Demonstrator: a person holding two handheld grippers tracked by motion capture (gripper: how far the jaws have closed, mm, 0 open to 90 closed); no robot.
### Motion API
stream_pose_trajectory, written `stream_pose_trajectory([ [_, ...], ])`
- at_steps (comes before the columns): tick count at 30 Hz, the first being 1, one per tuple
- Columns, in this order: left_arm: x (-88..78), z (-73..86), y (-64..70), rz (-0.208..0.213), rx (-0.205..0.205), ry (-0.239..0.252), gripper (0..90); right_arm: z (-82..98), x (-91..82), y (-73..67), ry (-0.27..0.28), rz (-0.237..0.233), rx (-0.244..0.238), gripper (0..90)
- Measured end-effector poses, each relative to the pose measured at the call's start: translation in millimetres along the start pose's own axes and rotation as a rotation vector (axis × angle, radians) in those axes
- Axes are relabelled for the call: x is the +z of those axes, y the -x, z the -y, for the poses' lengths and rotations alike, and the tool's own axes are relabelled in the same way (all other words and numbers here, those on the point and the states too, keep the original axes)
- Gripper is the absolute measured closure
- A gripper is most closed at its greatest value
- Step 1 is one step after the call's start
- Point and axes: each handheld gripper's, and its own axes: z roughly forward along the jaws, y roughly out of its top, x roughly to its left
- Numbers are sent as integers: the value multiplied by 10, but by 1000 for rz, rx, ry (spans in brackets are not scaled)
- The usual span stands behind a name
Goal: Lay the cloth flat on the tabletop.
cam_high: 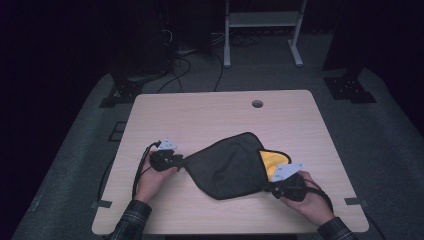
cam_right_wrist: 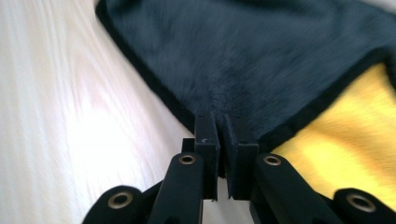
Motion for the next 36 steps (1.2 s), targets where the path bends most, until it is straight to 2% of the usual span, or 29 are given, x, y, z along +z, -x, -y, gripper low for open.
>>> stream_pose_trajectory([
  [3, -50, 13, -45, 10, -12, 22, 569, -44, -160, 99, 78, -3, 67, 852],
  [6, -81, 21, -45, 27, 0, 29, 526, -46, -302, 228, 127, 32, 111, 856],
  [10, -56, 21, 8, 78, 21, 33, 487, -1, -392, 368, 148, 67, 149, 857],
  [13, -8, 10, 69, 114, 48, 17, 469, 20, -421, 442, 153, 85, 169, 857],
  [15, 31, 1, 118, 124, 78, -9, 465, 29, -430, 478, 152, 94, 178, 857],
  [17, 69, 1, 143, 123, 89, -36, 469, 37, -430, 495, 156, 97, 185, 858],
  [20, 94, 0, 160, 142, 94, -41, 537, 39, -437, 505, 155, 101, 185, 857],
  [25, 88, -20, 219, 184, 91, -68, 776, 29, -442, 504, 162, 104, 181, 858],
  [27, 81, -42, 237, 187, 88, -84, 824, 23, -446, 501, 163, 104, 184, 858],
  [29, 53, -53, 232, 202, 55, -62, 835, 12, -459, 500, 170, 107, 185, 858],
  [31, -44, -83, 185, 232, 16, 13, 838, -7, -480, 509, 181, 110, 180, 858],
  [36, -341, -197, 100, 246, -31, 188, 837, -95, -539, 561, 209, 129, 180, 859],
])
